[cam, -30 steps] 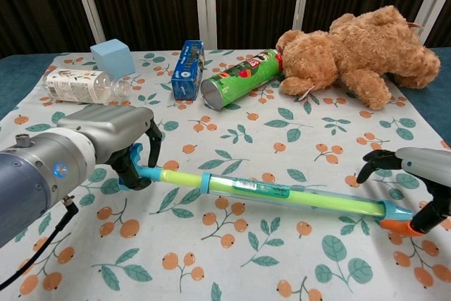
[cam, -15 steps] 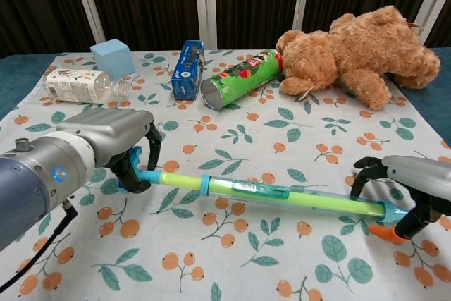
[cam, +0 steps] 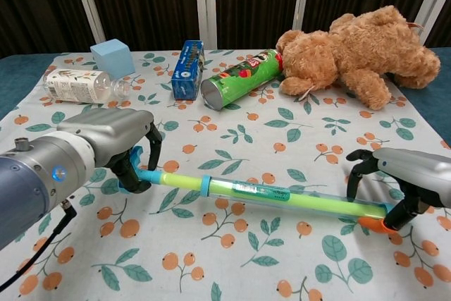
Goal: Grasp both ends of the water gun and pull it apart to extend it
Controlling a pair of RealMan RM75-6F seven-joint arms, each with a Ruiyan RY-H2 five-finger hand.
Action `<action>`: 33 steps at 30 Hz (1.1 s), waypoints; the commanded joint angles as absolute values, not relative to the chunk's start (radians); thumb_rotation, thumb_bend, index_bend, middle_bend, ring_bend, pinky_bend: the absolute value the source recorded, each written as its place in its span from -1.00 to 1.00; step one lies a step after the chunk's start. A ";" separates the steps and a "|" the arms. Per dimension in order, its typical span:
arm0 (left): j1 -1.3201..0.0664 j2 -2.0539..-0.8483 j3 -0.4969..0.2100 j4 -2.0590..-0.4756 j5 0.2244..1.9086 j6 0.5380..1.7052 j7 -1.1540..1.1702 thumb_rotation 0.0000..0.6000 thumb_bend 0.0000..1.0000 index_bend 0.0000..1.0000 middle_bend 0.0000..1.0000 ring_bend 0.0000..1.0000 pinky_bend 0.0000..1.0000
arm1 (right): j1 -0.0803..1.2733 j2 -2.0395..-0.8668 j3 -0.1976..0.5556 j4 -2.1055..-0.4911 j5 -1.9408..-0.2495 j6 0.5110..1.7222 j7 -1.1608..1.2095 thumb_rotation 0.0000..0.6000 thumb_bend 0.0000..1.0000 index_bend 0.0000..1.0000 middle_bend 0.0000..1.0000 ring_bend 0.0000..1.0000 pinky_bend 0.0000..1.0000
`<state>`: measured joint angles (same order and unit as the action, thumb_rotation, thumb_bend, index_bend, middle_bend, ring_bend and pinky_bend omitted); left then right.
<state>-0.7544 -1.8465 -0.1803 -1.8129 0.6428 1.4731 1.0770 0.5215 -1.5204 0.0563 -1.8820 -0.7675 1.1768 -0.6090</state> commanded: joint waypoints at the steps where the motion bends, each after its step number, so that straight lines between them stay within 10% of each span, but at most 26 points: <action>1: -0.754 -1.847 -0.181 -1.814 0.643 1.473 1.076 1.00 -0.09 0.35 -0.55 -0.84 -0.56 | 0.522 -1.523 0.055 -1.882 -0.765 1.178 -0.610 1.00 -0.22 -0.14 -1.00 -1.00 -1.00; 33: -0.747 -1.825 -0.168 -1.864 0.670 1.479 1.076 1.00 -0.09 0.36 -0.55 -0.84 -0.56 | 0.546 -1.531 0.070 -1.849 -0.715 1.208 -0.647 1.00 -0.22 0.47 -0.76 -1.00 -1.00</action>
<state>-0.7467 -1.8271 -0.1694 -1.8614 0.6676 1.4783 1.0757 0.5455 -1.5318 0.0689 -1.8499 -0.7168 1.2082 -0.6465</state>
